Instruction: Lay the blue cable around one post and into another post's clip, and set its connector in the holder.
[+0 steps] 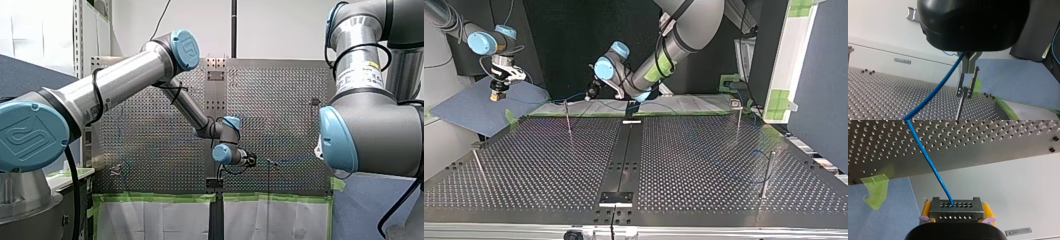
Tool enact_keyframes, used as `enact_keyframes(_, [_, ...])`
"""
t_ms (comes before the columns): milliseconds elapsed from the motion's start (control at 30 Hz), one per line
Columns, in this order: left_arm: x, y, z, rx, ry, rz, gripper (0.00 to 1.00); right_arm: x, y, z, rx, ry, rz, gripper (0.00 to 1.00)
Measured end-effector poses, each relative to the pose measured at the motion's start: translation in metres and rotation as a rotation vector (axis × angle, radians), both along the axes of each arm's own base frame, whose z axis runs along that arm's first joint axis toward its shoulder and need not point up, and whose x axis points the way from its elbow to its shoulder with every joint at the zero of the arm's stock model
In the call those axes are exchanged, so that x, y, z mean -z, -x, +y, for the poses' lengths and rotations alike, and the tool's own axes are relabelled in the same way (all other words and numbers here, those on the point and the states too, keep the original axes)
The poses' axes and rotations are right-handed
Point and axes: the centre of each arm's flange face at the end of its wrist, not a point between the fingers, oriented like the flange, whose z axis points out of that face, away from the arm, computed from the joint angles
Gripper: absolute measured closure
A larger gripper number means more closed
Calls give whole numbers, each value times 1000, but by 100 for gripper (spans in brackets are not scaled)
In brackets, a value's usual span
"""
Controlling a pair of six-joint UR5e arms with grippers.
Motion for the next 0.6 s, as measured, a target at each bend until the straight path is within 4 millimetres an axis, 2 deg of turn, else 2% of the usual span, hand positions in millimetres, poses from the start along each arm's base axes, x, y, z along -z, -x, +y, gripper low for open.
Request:
enact_keyframes(167, [0, -1, 1, -8, 21, 9, 98, 1, 0, 0, -1, -2, 4, 100])
enact_keyframes(600, [18, 8, 12, -18, 39, 29, 98, 4, -3, 3, -6, -20, 25, 100])
